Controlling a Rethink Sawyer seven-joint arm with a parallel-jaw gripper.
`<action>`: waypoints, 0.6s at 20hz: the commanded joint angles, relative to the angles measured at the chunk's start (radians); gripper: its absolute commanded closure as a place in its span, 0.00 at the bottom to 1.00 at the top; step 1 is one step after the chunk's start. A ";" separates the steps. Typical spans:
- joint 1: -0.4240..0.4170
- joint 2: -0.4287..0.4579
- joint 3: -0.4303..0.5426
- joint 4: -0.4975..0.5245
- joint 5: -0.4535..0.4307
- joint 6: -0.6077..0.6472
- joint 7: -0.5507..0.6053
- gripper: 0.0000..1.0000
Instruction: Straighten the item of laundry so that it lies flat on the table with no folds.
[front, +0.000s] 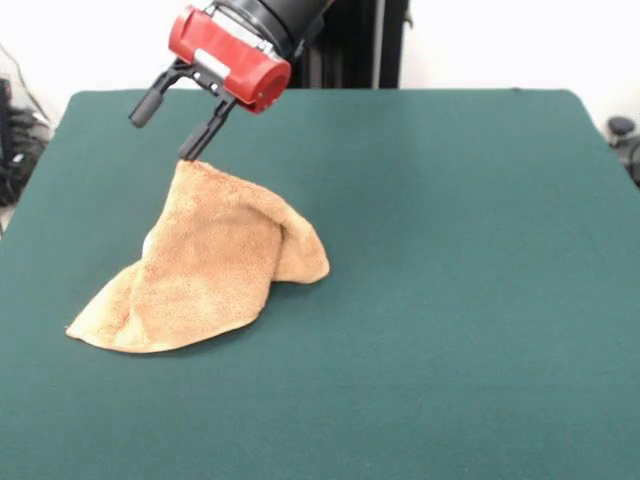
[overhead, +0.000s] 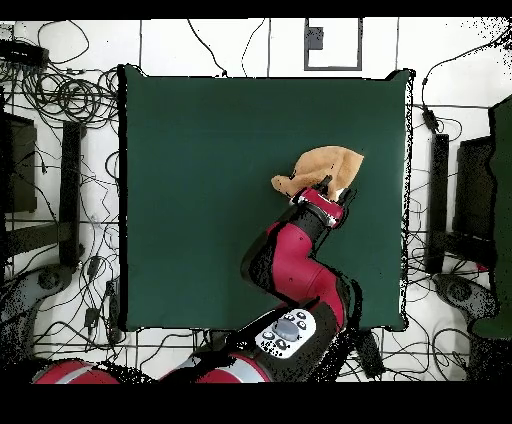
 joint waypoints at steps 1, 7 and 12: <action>0.008 0.005 0.178 0.018 0.077 -0.048 0.255 0.00; -0.062 -0.006 0.229 -0.018 -0.091 -0.174 0.285 0.00; -0.331 -0.086 0.544 -0.052 -0.537 -0.154 0.434 0.00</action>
